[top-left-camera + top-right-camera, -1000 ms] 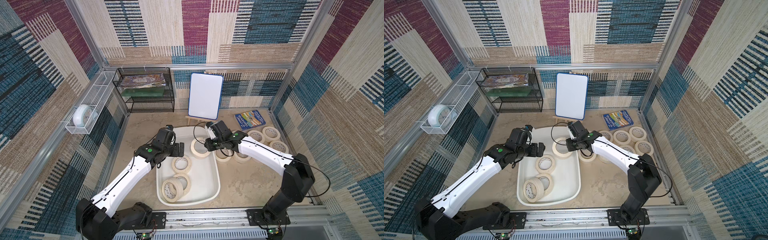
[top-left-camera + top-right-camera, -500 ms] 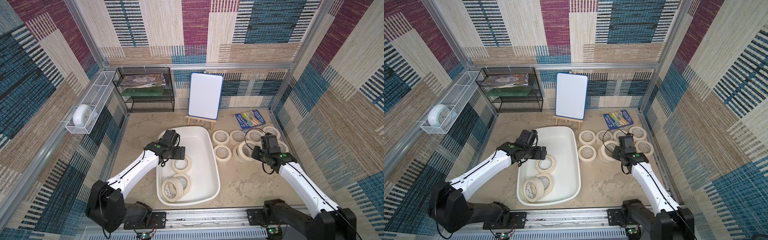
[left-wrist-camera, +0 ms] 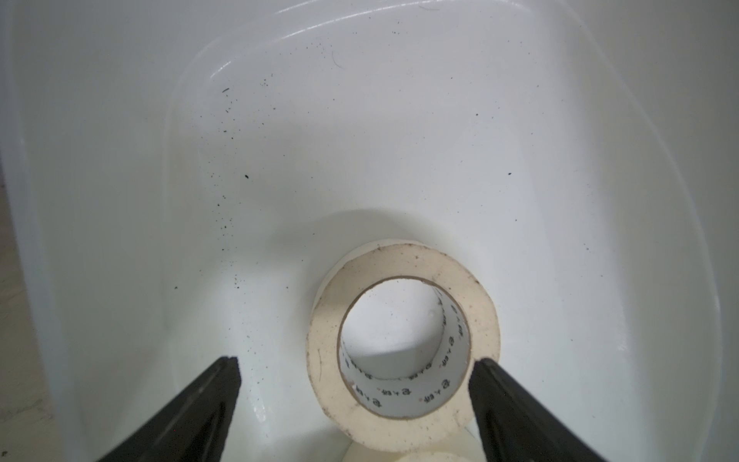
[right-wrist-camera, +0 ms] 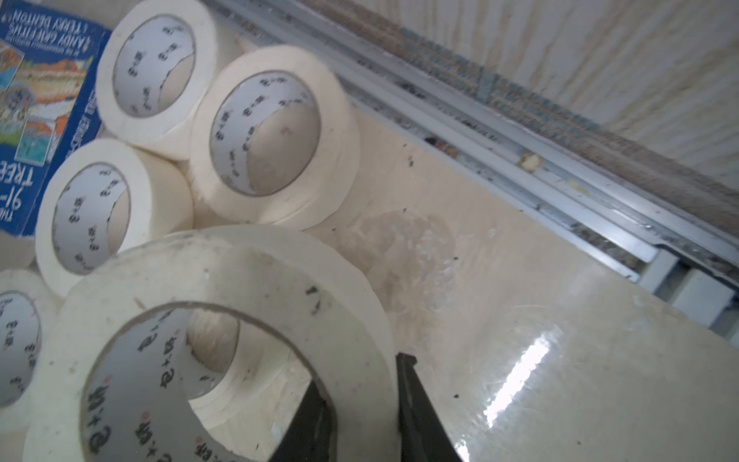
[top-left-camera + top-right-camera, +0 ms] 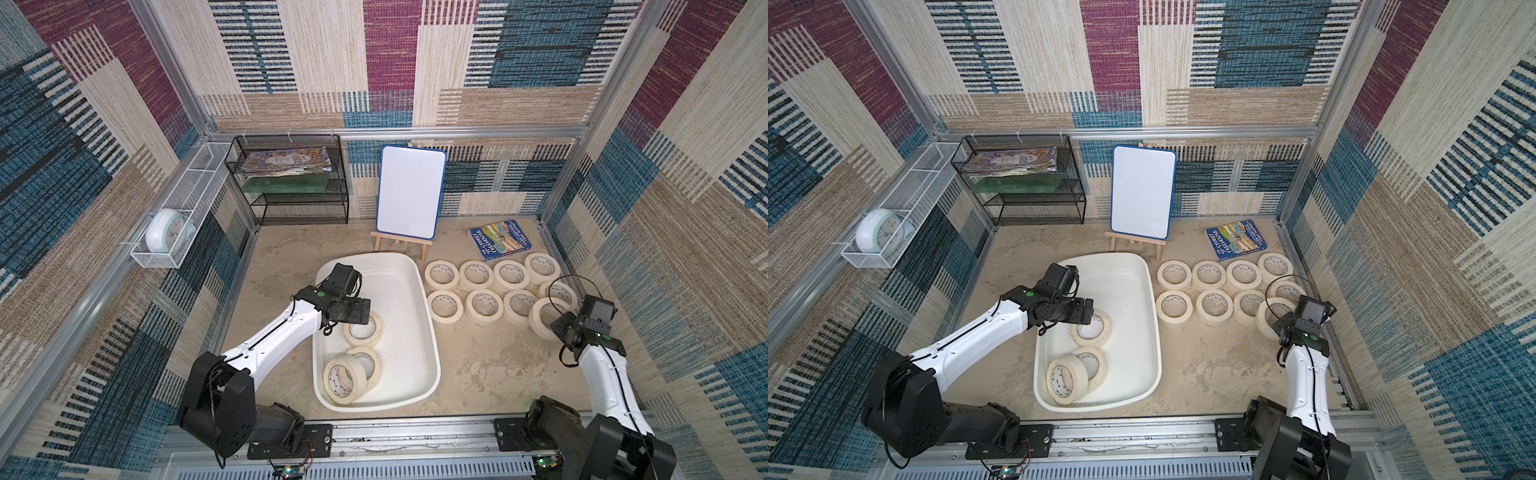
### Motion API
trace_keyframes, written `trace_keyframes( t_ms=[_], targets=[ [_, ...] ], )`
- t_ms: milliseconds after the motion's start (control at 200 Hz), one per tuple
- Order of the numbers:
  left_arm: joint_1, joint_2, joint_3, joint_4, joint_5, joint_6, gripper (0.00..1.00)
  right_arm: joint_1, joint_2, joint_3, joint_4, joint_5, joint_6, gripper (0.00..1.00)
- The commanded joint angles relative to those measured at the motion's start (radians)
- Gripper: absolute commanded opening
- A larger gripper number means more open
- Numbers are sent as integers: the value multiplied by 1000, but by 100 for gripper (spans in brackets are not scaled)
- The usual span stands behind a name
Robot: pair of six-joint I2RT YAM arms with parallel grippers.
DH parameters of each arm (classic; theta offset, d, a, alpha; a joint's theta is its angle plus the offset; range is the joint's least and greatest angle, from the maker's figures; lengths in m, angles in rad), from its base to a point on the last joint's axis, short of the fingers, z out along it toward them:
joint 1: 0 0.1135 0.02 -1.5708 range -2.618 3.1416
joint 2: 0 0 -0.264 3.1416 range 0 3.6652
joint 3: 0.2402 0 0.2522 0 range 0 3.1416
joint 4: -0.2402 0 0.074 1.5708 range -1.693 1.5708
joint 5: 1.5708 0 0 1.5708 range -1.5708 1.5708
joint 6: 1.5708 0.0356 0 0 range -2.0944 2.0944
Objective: Take out the art tape in the storage box
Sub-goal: Place the art tape at the center of the board.
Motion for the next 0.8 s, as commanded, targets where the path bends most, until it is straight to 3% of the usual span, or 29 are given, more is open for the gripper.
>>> trace_keyframes(
  t_ms=[0,295,796],
  targets=[
    [1,6,-5,12,-7,15,95,-66,-6,-8,81,-13,9,0],
    [2,21,-9,42,17,29,95,-249,135,-9,146,-105,13,0],
    [1,32,-13,61,34,28,96,-256,294,11,179,-31,-40,0]
  ],
)
